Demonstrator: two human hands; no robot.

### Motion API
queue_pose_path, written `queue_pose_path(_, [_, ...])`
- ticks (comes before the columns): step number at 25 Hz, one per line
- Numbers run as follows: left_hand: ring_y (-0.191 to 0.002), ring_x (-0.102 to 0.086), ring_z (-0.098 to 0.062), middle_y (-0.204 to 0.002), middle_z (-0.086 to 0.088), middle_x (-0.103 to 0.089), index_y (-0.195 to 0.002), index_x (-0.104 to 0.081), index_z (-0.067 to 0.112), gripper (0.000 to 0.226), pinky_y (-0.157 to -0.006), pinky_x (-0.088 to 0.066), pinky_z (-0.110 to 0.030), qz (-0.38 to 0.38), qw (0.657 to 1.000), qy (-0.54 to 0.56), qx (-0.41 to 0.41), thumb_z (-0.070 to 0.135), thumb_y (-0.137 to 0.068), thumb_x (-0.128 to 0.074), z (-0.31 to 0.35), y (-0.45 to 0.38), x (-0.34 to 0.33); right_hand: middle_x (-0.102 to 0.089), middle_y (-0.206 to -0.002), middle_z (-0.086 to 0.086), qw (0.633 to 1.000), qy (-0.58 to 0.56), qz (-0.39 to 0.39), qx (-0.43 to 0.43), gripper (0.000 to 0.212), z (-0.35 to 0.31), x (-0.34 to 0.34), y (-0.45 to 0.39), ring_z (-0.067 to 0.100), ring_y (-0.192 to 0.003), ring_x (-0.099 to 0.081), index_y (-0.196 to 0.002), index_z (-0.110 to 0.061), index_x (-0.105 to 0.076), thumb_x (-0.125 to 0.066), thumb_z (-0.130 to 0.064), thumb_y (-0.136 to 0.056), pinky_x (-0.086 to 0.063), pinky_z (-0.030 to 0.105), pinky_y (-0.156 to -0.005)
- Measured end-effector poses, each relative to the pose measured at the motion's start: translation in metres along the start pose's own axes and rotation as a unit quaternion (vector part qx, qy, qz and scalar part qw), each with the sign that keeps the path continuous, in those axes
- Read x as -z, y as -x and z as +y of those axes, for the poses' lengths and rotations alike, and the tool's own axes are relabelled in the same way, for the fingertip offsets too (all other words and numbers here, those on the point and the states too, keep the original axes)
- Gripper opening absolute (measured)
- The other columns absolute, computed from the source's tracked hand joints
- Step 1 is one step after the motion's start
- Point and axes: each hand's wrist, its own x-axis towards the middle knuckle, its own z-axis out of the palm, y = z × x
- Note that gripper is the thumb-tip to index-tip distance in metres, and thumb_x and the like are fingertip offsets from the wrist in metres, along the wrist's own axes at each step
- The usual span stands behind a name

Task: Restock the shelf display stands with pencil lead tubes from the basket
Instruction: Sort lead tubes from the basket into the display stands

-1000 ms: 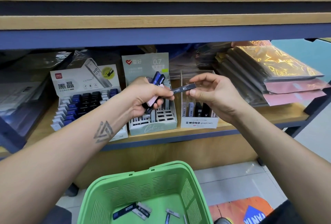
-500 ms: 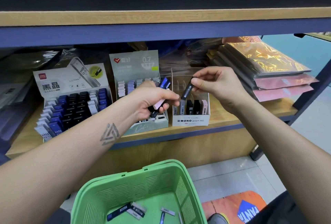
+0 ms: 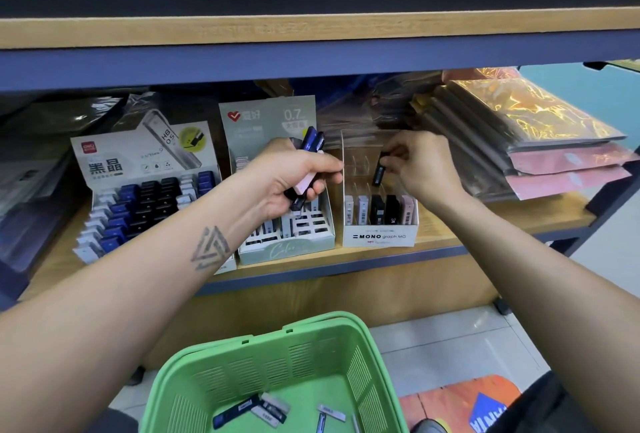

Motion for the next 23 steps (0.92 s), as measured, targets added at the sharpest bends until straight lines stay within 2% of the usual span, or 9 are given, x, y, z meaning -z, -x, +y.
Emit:
queue_pose_path(2, [-0.046,-0.051,-0.011,-0.078,-0.018,-0.072,-0.094,-0.069,-0.004,0.013,-0.042,-0.040,-0.019,-0.001,1.000,-0.001,-0.003,0.001,-0.084,-0.077,0.000,0.000,0.000,-0.073,-0.093,0.004,1.000,0.017,-0.011,-0.009,0.012,0.002,-0.009,0.001,0.018,-0.084,-0.067,-0.100,-0.014,-0.076,-0.075,-0.012,-0.089,-0.056,0.034,-0.076])
queue_pose_path(6, [-0.048,-0.051,-0.012,-0.078,-0.018,-0.072,-0.101,-0.069,-0.008,0.020,-0.042,-0.041,-0.019,-0.003,1.000,0.000,0.001,0.000,-0.084,-0.076,0.000,0.001,0.001,-0.075,-0.094,0.007,0.999,0.044,-0.019,-0.003,0.011,0.001,-0.018,0.003,0.023,-0.087,-0.068,-0.101,-0.012,-0.077,-0.073,-0.011,-0.090,-0.053,0.032,-0.076])
queue_pose_path(13, [-0.047,-0.051,-0.012,-0.078,-0.018,-0.072,-0.095,-0.070,-0.004,0.015,-0.041,-0.042,-0.018,-0.012,1.000,-0.004,-0.001,0.001,-0.083,-0.077,0.000,0.003,0.000,-0.072,-0.098,0.013,0.997,0.074,-0.010,-0.022,0.018,0.002,-0.022,0.004,0.027,-0.086,-0.069,-0.110,-0.009,-0.071,-0.064,-0.003,-0.094,-0.059,0.039,-0.077])
queue_pose_path(18, [-0.046,-0.051,-0.013,-0.066,-0.011,-0.066,-0.094,-0.069,0.001,0.018,-0.042,-0.042,-0.020,-0.017,1.000,-0.012,0.006,0.005,-0.081,-0.081,-0.002,0.004,0.001,-0.071,-0.101,0.010,0.998,0.059,0.003,-0.039,0.023,-0.007,-0.011,0.006,0.026,-0.090,-0.069,-0.113,-0.011,-0.070,-0.061,-0.002,-0.094,-0.060,0.041,-0.081])
queue_pose_path(20, [-0.044,-0.050,-0.012,-0.061,-0.007,-0.062,-0.096,-0.066,0.003,0.025,-0.040,-0.041,-0.020,-0.028,0.999,-0.014,0.013,0.008,-0.080,-0.083,-0.003,0.005,0.001,-0.074,-0.096,0.003,0.999,-0.006,0.000,-0.051,0.018,-0.020,-0.006,0.008,0.017,-0.087,-0.070,-0.106,-0.014,-0.073,-0.065,-0.006,-0.092,-0.059,0.034,-0.081])
queue_pose_path(21, [-0.043,-0.050,-0.012,-0.060,-0.007,-0.061,-0.098,-0.064,0.004,0.028,-0.038,-0.040,-0.020,-0.034,0.999,-0.013,0.016,0.009,-0.079,-0.084,-0.004,0.006,0.001,-0.075,-0.088,0.002,0.994,-0.086,-0.017,-0.068,0.014,-0.029,-0.003,0.010,0.015,-0.082,-0.071,-0.100,-0.014,-0.074,-0.067,-0.007,-0.091,-0.058,0.033,-0.078])
queue_pose_path(23, [-0.042,-0.049,-0.012,-0.060,-0.006,-0.060,-0.100,-0.062,0.005,0.034,-0.037,-0.039,-0.020,-0.047,0.999,-0.014,0.021,0.012,-0.078,-0.086,-0.007,0.009,0.002,-0.076,-0.082,0.007,0.945,-0.293,-0.087,-0.118,0.010,-0.050,0.003,0.017,0.017,-0.078,-0.072,-0.098,-0.012,-0.076,-0.068,-0.009,-0.091,-0.058,0.035,-0.073])
